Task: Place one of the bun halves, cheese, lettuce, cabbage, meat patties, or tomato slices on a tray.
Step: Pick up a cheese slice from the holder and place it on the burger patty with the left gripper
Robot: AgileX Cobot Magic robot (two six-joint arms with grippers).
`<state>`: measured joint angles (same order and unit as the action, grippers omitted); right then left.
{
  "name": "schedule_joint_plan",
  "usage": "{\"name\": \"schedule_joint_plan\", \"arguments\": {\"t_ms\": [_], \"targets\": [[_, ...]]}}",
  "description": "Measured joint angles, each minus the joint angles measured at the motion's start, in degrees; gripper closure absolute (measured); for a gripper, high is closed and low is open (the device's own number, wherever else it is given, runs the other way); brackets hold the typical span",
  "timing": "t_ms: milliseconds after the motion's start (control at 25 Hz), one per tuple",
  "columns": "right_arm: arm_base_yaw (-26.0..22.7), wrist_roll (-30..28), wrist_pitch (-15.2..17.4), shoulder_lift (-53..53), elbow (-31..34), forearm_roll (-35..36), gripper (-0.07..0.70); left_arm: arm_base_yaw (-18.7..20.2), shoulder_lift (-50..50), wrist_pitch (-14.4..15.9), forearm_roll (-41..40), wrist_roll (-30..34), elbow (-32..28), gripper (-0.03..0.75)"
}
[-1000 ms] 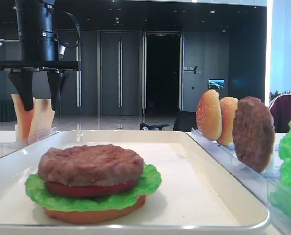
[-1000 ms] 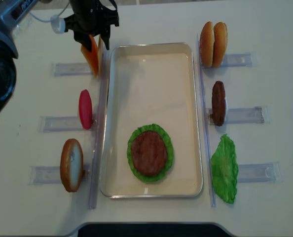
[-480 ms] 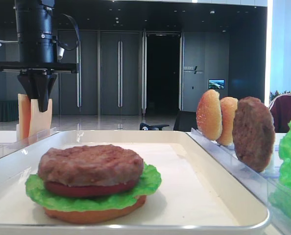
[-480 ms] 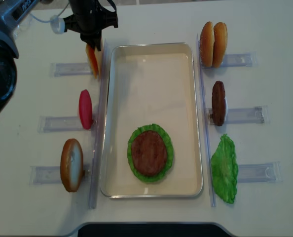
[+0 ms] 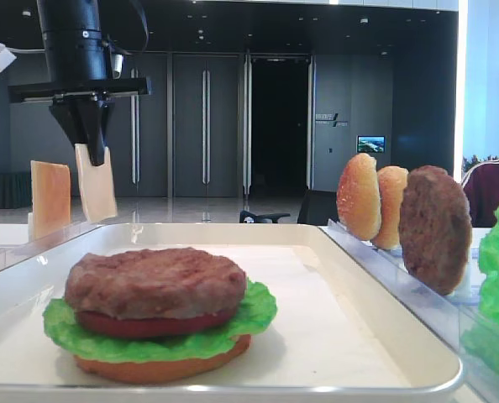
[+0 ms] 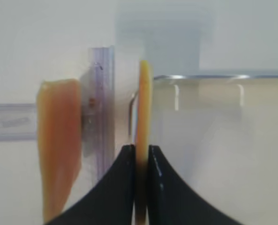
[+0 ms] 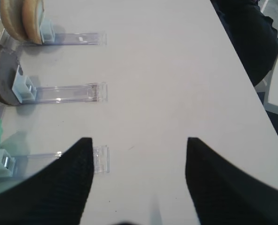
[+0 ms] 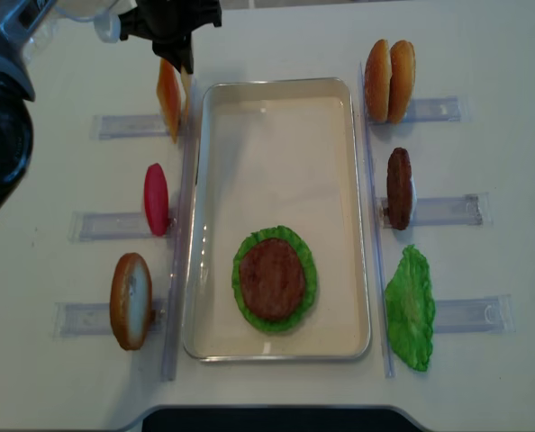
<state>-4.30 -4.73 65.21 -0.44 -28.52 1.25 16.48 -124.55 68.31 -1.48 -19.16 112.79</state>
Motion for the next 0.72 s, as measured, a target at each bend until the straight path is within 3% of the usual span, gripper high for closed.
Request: {"name": "schedule_joint_plan", "arguments": {"t_ms": [120, 720], "targets": [[0.0, 0.0, 0.0, 0.0, 0.0, 0.0, 0.192, 0.4, 1.7, 1.7, 1.8, 1.4, 0.0, 0.68], [0.0, 0.0, 0.0, 0.0, 0.0, 0.0, 0.192, 5.1, 5.8, 2.5, 12.8, 7.8, 0.2, 0.681]]}}
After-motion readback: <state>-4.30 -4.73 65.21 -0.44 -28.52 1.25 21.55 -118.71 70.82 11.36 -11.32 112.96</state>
